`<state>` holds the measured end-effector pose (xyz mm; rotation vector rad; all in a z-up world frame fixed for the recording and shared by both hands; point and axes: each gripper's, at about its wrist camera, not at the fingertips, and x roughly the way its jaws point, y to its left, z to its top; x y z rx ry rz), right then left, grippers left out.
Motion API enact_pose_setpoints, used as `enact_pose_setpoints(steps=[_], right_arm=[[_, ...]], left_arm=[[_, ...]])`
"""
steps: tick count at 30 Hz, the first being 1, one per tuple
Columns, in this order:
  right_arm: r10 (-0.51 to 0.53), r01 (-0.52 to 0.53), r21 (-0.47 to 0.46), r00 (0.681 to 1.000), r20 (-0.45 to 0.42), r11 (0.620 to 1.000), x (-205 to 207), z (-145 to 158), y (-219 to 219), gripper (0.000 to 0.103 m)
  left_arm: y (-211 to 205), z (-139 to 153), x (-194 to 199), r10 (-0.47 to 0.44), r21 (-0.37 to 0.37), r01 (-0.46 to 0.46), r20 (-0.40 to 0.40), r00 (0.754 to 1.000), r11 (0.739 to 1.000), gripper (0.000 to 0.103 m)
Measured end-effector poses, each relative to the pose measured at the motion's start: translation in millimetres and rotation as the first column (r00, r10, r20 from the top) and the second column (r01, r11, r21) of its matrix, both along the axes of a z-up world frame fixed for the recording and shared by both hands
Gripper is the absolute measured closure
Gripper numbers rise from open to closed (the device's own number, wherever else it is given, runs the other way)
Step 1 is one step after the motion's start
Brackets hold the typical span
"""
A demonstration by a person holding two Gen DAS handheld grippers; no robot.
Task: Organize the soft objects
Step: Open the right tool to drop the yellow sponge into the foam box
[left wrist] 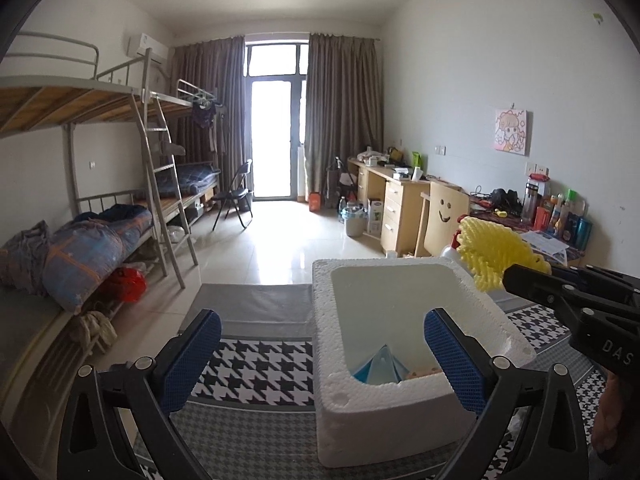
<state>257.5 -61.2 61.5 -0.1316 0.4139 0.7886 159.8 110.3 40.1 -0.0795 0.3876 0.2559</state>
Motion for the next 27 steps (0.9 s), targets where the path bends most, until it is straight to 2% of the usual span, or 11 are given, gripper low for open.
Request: enact_pose_setpoints(steps=[16,19,21,27], right_arm=[[0.035,-0.037,-0.043,0.998,-0.048,0.998,17,-11,26,0.078],[0.027,-0.030,-0.056,0.998,-0.058,0.998,18,-14,30,0.057],[0.032,-0.035,-0.053,0.997,-0.064,0.998,19,-15,30,0.035],[0.071,-0.075,-0.079,0.996,-0.058,0.994,14,-16,35,0.032]], left_arm=[[23,-4,-18,0.044,-0.035,-0.044,0.013,0.999,0.998,0.001],[25,-5,-20,0.048,-0.041,-0.047,0.017,0.999,0.998,0.001],[28,-4,-21,0.057,-0.047,-0.056,0.023,0.998,0.997,0.001],[31,-1,-25,0.072,-0.045,-0.070,0.033,0.997,0.997,0.001]])
